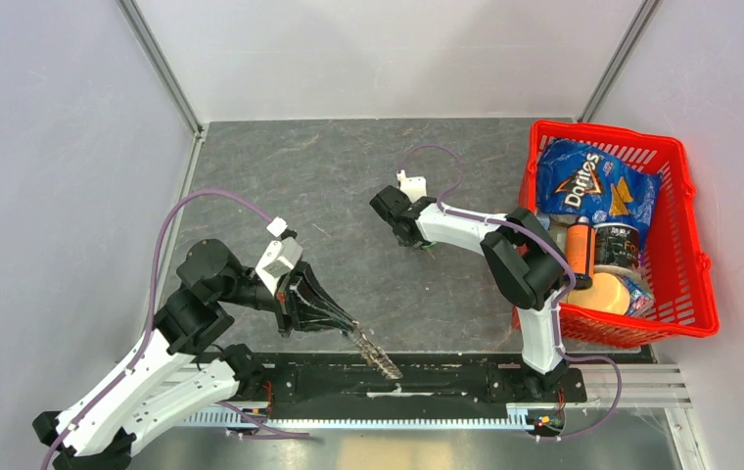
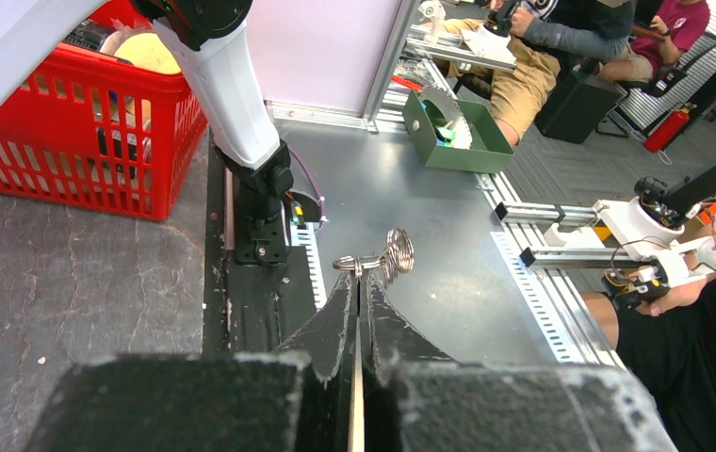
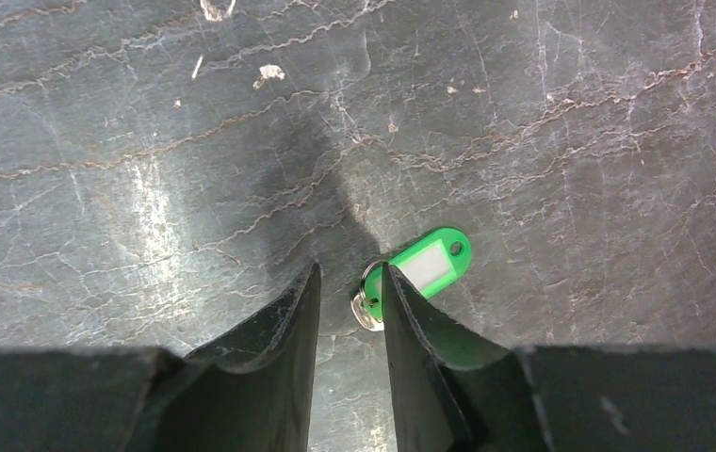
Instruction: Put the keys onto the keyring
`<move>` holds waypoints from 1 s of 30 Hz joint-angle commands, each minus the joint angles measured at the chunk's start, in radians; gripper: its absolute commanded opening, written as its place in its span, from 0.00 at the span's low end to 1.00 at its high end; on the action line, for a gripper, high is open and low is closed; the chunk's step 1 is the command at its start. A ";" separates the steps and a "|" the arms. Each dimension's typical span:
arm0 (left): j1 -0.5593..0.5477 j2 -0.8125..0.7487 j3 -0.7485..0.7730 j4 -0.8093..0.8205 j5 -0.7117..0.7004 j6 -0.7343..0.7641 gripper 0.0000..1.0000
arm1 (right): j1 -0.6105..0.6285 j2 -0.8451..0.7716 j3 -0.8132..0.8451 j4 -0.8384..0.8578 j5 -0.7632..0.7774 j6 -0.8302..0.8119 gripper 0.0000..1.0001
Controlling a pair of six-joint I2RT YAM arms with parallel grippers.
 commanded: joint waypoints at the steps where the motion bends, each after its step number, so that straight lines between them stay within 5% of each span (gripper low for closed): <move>1: 0.000 -0.010 0.015 0.042 0.023 0.034 0.02 | -0.019 0.016 0.036 -0.010 0.058 0.017 0.36; 15: 0.000 -0.014 0.013 0.042 0.025 0.034 0.02 | -0.019 0.021 0.031 -0.020 0.077 0.015 0.29; 30: 0.001 -0.017 0.013 0.037 0.026 0.036 0.02 | -0.020 -0.025 0.019 -0.046 0.097 0.024 0.04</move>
